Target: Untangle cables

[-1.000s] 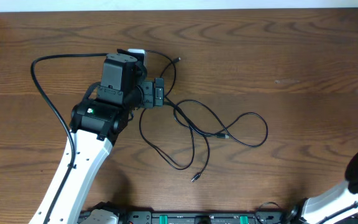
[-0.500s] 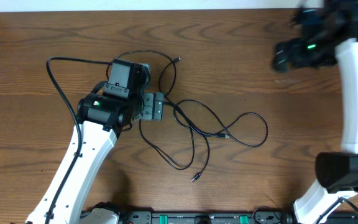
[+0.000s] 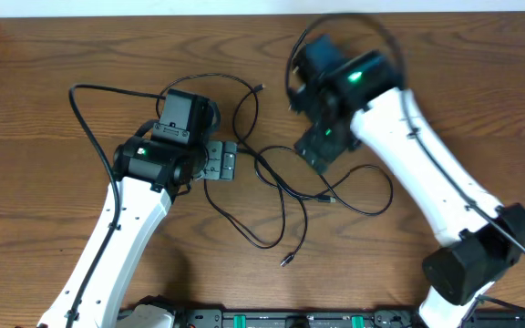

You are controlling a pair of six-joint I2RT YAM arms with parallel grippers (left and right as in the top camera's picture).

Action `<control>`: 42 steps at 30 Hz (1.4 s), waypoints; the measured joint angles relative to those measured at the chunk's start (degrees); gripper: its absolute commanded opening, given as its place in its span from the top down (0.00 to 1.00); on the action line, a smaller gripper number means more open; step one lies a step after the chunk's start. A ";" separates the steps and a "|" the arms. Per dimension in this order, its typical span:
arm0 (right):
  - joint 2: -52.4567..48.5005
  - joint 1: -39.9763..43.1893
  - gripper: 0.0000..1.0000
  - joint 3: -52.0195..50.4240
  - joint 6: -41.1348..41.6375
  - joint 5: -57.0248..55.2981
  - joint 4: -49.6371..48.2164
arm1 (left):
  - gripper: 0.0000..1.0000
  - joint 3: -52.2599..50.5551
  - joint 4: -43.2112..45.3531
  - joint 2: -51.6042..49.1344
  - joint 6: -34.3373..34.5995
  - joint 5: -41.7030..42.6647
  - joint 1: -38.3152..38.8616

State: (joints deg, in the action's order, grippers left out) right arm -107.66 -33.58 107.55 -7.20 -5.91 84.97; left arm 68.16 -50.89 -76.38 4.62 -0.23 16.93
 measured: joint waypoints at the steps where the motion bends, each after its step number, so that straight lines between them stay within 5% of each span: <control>1: -0.07 -0.63 0.05 -1.88 0.48 -0.79 -0.85 | 0.04 0.00 0.50 -0.02 -0.02 -0.70 0.00; 11: -0.13 -6.43 0.06 -20.57 4.07 -4.04 -13.33 | 0.04 0.00 2.95 -0.02 -0.02 -3.69 0.00; 25: -0.13 -16.94 0.01 -24.72 5.35 -4.33 -22.53 | 0.04 0.00 5.09 -0.02 -0.17 -6.40 0.00; 35: -0.13 -15.50 0.01 -30.53 8.46 -3.52 -35.52 | 0.04 0.00 5.55 -0.09 -0.17 -8.15 0.00; 42: -0.13 -14.53 0.18 -30.75 11.52 0.37 -44.11 | 0.04 0.00 5.53 -0.13 -0.17 -8.37 0.00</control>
State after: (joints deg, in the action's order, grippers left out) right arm -107.79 -48.12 76.79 4.32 -5.54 40.86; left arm 68.16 -45.36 -76.51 4.45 -8.60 16.93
